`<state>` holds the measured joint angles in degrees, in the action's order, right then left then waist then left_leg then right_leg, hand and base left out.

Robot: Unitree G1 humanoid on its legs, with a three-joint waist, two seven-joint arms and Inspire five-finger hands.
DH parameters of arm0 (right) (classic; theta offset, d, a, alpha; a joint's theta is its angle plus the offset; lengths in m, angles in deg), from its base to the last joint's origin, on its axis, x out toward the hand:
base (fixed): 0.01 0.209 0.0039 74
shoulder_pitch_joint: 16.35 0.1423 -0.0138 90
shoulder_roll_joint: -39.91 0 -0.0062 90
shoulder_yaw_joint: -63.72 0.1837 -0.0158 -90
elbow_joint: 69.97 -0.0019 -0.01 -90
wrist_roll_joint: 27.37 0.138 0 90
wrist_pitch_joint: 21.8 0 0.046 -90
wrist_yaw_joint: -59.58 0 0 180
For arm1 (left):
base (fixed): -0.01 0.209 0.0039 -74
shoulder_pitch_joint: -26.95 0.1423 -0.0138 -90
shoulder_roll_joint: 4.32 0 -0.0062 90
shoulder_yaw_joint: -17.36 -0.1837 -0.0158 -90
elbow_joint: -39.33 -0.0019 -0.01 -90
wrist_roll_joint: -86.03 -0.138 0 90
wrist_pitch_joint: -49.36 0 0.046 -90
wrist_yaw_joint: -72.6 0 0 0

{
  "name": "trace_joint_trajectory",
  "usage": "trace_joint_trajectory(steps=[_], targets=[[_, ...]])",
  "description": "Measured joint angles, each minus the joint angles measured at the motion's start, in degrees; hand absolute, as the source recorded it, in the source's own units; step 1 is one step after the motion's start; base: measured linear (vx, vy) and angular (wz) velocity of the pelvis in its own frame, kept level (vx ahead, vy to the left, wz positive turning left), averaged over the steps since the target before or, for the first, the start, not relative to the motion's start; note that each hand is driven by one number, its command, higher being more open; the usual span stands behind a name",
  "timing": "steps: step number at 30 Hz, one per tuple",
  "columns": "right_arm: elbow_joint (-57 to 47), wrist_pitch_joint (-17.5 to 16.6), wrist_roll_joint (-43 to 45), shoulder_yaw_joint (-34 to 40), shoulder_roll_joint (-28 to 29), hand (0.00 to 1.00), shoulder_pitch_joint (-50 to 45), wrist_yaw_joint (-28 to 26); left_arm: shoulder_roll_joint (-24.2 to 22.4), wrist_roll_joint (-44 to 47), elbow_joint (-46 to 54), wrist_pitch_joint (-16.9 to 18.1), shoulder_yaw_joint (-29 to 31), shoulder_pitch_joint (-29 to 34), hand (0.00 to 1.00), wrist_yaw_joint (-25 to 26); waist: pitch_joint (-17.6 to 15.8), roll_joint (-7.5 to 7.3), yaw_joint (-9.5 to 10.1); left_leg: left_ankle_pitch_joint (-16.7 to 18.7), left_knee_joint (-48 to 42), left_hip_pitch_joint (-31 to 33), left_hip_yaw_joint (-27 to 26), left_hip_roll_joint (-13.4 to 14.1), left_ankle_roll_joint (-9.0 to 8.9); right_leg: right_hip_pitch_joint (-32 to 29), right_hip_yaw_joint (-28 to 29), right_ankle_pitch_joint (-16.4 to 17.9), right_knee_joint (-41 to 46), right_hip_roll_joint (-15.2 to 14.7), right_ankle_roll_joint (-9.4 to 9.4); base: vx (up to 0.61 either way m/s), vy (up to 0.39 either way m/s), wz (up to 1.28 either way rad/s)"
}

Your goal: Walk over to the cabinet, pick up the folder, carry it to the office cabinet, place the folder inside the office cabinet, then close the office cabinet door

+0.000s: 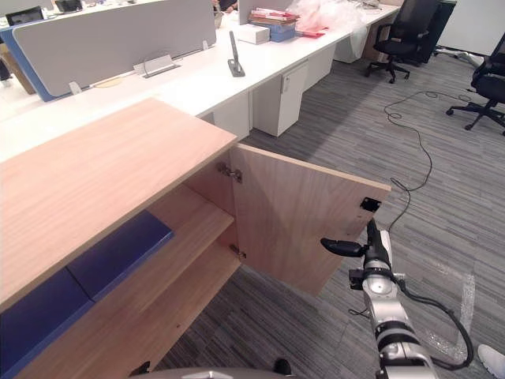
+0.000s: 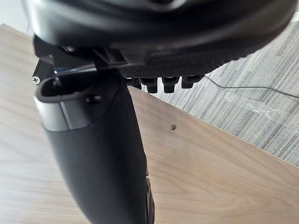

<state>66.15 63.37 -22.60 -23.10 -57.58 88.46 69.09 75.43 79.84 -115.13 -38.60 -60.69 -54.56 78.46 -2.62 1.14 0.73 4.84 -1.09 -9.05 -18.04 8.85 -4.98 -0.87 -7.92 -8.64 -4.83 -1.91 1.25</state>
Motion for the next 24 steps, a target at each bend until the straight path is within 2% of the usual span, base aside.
trace_joint_trajectory(steps=[4, 12, 20, 22, 24], targets=[[3.9, 1.3, 0.6, -0.4, -1.3, 1.0, 4.3, -0.3, 0.2, 1.2, 0.0, 0.0, -1.0, 0.3, 1.0, 0.0, -0.1, -0.15, 0.54, 0.0, 0.0, 0.2, 1.2, 0.0, -0.64, -0.2, -0.3, -0.6, -0.2, -0.1, -0.05, -0.15, -0.021, 0.03], [10.2, 2.1, 2.1, -0.2, -3.3, 1.0, 9.9, -0.8, 0.6, 1.7, 0.0, 0.4, -1.9, 0.1, 1.0, -0.1, -0.2, -0.22, 0.4, -0.4, 0.0, 1.6, 4.0, -0.2, -1.23, -0.4, -2.1, -0.9, -0.2, -0.7, -0.04, -0.08, -0.007, 0.12], [15.0, 2.9, 2.1, 0.1, -4.2, 1.0, 13.8, -0.7, 0.6, 2.3, 0.0, 0.4, -1.5, 0.2, 1.0, -0.1, -0.3, -0.12, 0.3, -1.2, 0.5, 1.6, 4.7, -0.5, -0.55, -0.3, -2.8, -1.0, 0.0, -0.9, -0.31, 0.0, 0.008, 0.04], [14.7, 3.1, 2.1, -1.2, -4.4, 1.0, 13.8, -0.8, 0.6, 2.6, 0.0, 0.4, -1.5, 0.2, 1.0, -0.1, -0.4, -0.13, 0.21, -1.2, 0.6, 1.5, 4.7, -0.6, -0.54, -0.3, -2.8, -1.0, -0.1, -0.9, -0.29, -0.02, 0.015, -0.01], [12.6, 4.1, 2.6, -8.8, -6.9, 1.0, 13.5, -0.8, 0.6, 3.3, 0.0, 0.4, -1.4, 0.4, 1.0, 0.0, -0.8, -0.17, -0.66, -1.1, 0.7, 1.5, 4.5, -0.7, -0.57, -0.4, -2.5, -1.0, -0.1, -0.9, -0.22, -0.04, 0.022, -0.07]])
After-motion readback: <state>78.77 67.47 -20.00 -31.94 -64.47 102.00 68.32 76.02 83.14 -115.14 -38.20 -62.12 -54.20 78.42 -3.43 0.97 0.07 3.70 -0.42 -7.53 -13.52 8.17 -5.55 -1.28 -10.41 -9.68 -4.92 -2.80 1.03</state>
